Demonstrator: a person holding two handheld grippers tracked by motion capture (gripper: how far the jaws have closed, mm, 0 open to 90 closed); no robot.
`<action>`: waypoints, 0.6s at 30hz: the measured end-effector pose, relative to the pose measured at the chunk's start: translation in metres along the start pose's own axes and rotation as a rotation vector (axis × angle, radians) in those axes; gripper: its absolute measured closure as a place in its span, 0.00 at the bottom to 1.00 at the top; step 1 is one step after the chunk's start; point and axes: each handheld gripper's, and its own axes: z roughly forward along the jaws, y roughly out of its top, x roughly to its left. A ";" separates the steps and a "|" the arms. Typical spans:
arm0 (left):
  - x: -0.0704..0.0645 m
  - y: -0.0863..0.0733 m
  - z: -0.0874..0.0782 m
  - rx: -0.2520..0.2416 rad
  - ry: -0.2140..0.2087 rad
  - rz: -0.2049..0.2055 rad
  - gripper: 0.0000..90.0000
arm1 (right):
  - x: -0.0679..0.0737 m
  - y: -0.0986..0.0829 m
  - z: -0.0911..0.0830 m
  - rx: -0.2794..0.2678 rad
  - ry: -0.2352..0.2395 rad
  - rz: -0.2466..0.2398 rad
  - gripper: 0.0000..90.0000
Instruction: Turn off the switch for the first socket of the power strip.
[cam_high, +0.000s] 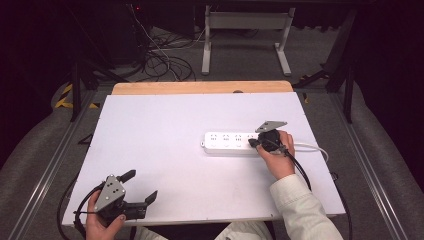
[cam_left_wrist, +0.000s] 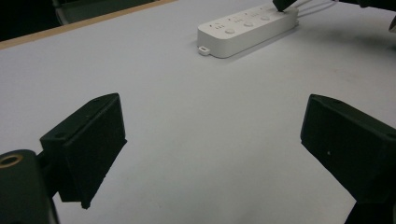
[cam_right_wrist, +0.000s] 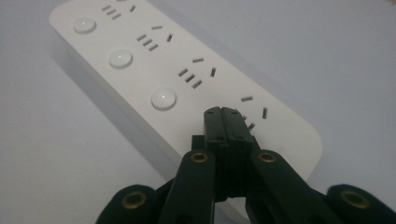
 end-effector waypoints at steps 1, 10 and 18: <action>-0.001 0.000 0.000 -0.002 -0.004 -0.008 0.08 | 0.001 0.001 -0.002 0.008 -0.020 -0.022 1.00; 0.001 0.000 -0.001 0.000 -0.002 0.007 0.08 | 0.005 0.008 -0.017 -0.066 -0.010 -0.033 1.00; 0.001 0.000 0.000 -0.001 -0.001 0.002 0.08 | 0.011 0.017 -0.032 -0.106 0.006 -0.031 1.00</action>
